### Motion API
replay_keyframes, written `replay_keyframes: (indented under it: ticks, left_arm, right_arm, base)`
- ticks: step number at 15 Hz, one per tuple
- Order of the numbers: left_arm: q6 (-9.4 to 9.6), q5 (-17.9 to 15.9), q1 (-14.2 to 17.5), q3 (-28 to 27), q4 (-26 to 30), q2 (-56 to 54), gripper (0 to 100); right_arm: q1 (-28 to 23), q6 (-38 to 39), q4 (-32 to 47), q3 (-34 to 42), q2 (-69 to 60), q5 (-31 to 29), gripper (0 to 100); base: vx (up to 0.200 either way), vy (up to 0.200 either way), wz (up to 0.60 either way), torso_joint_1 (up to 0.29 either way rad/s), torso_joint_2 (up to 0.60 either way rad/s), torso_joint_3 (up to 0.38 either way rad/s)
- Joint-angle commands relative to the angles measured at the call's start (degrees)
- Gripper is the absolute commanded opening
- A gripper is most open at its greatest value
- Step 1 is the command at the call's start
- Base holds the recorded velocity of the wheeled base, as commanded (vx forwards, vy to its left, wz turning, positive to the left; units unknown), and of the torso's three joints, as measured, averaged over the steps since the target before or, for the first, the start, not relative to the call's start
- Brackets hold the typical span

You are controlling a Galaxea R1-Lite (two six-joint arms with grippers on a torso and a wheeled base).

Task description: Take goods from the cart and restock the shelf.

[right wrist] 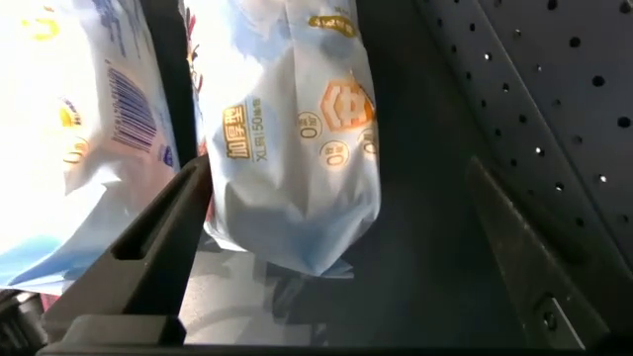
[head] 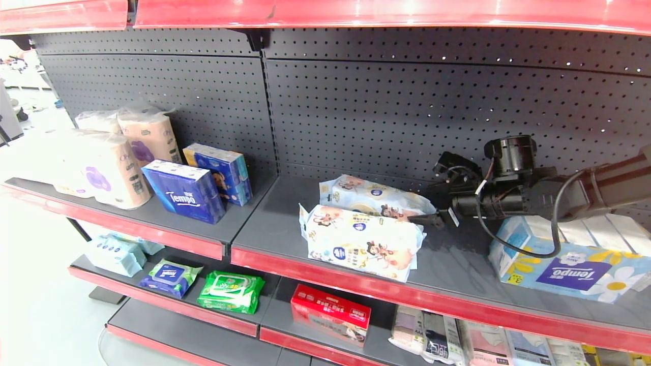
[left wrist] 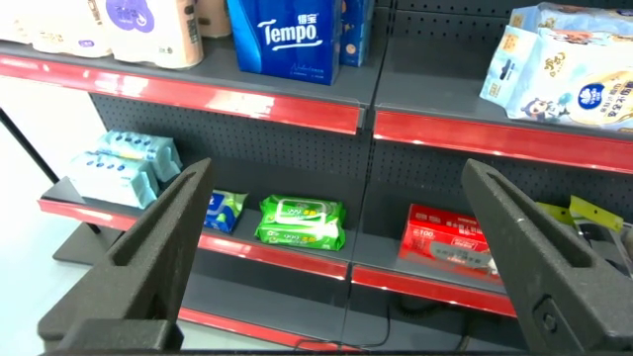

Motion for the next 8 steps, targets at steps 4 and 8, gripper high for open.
replay_keyframes:
  ticks: [4,8]
  left_arm:
    - [-0.1,0.0,0.0,0.0,0.0,0.0,100]
    - [-0.01,0.0,0.0,0.0,0.0,0.0,100]
  right_arm:
    - [-0.4,-0.9,-0.3,3.8,-0.5,-0.1,100]
    - [-0.3,-0.8,-1.9,3.5,-0.3,-0.2,100]
  base:
    - [0.0,0.0,0.0,0.0,0.0,0.0]
    - [0.0,0.0,0.0,0.0,0.0,0.0]
